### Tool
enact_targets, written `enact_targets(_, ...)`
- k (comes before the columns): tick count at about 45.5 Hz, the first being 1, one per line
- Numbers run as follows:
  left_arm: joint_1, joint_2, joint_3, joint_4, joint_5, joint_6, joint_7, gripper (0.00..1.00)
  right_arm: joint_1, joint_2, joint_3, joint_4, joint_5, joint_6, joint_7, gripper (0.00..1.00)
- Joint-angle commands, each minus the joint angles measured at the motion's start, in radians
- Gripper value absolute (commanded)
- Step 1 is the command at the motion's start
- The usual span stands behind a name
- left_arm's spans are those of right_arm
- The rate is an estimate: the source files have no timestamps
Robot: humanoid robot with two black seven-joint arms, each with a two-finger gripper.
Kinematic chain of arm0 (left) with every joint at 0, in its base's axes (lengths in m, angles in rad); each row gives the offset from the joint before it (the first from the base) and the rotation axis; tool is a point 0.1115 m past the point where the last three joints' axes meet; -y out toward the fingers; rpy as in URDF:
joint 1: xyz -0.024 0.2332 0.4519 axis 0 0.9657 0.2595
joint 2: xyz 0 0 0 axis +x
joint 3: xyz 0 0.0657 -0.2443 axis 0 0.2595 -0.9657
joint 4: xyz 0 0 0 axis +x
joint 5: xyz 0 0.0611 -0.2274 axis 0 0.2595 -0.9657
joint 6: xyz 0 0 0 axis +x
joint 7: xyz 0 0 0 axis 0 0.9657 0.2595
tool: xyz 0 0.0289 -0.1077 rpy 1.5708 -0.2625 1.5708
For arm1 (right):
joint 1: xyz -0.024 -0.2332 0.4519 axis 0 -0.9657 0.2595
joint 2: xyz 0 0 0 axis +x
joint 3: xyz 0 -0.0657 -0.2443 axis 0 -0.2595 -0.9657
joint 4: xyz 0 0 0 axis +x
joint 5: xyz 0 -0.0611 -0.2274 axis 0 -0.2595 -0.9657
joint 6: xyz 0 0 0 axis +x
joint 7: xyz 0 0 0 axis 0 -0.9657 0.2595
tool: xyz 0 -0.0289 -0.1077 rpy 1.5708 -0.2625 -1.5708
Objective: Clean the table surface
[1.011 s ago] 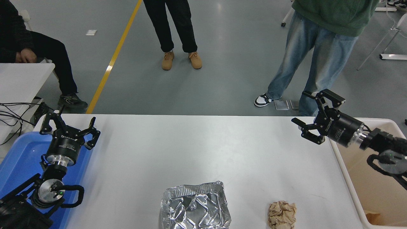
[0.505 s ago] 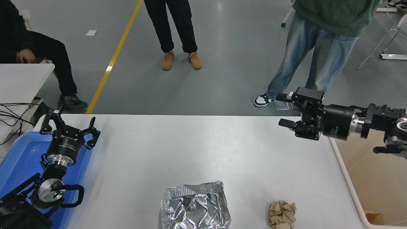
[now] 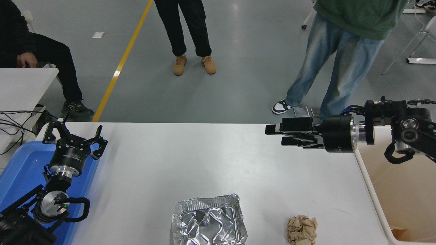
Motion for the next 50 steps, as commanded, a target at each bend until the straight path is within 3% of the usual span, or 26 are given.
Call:
enact_targets(1, 0.0, 0.0, 0.0, 0.0, 0.001, 0.0, 0.0, 0.99, 0.045, 0.063, -0.081, 0.033, -0.12, -0.003, -0.057, 1.0)
enact_targets(24, 0.0, 0.0, 0.0, 0.0, -0.001, 0.0, 0.0, 0.99, 0.033, 0.187, -0.287, 0.03, -0.267, 0.006, -0.303, 1.0)
enact_targets(50, 0.0, 0.0, 0.0, 0.0, 0.001, 0.0, 0.0, 0.99, -0.126, 0.353, -0.199, -0.12, -0.24, -0.049, -0.524, 1.0)
